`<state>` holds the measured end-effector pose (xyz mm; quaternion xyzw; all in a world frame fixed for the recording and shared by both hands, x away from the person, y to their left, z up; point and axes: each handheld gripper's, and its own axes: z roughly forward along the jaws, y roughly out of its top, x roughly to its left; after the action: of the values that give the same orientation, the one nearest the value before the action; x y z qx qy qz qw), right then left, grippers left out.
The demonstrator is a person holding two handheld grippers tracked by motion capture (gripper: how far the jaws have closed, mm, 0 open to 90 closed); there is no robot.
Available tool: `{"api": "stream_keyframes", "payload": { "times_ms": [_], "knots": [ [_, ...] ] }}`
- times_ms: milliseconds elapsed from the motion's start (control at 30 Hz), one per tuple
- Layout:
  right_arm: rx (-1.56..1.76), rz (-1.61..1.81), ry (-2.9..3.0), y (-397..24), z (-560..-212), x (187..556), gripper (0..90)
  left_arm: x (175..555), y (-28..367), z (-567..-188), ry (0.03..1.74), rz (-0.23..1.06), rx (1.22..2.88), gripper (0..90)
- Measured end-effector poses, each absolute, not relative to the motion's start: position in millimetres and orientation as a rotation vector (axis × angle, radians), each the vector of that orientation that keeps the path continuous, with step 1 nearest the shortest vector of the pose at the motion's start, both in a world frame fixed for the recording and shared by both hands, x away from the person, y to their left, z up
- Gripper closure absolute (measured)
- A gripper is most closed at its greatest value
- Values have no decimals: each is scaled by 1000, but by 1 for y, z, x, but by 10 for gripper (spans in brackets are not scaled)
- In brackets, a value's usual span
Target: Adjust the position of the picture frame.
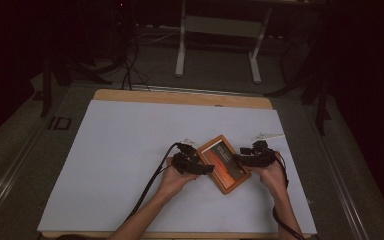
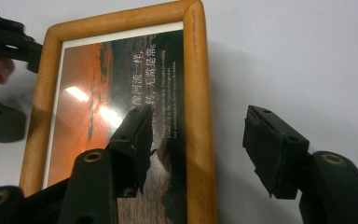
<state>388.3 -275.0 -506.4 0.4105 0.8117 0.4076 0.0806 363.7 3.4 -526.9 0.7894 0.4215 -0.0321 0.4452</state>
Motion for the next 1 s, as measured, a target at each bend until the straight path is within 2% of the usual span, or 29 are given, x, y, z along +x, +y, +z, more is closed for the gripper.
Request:
{"api": "stream_keyframes", "payload": {
  "times_ms": [300,600,667,833,933,1000],
  "knots": [
    [1212,1253,2473,-272,-510,390,379,375,-1,-534,1070,-159,1935,305],
    [1197,1244,2513,-270,-511,392,392,385,-4,-533,1077,-212,1931,350],
    [1209,1228,2506,-271,-513,393,402,388,-5,-532,1081,-219,1930,382],
    [1204,1238,2499,-274,-512,392,415,387,-5,-527,1056,-204,1940,417],
    [1177,1271,2490,-280,-504,388,429,378,-12,-509,1013,-105,1975,443],
    [1167,1282,2488,-282,-502,388,433,376,-13,-504,1003,-90,1978,473]
  ]
}}
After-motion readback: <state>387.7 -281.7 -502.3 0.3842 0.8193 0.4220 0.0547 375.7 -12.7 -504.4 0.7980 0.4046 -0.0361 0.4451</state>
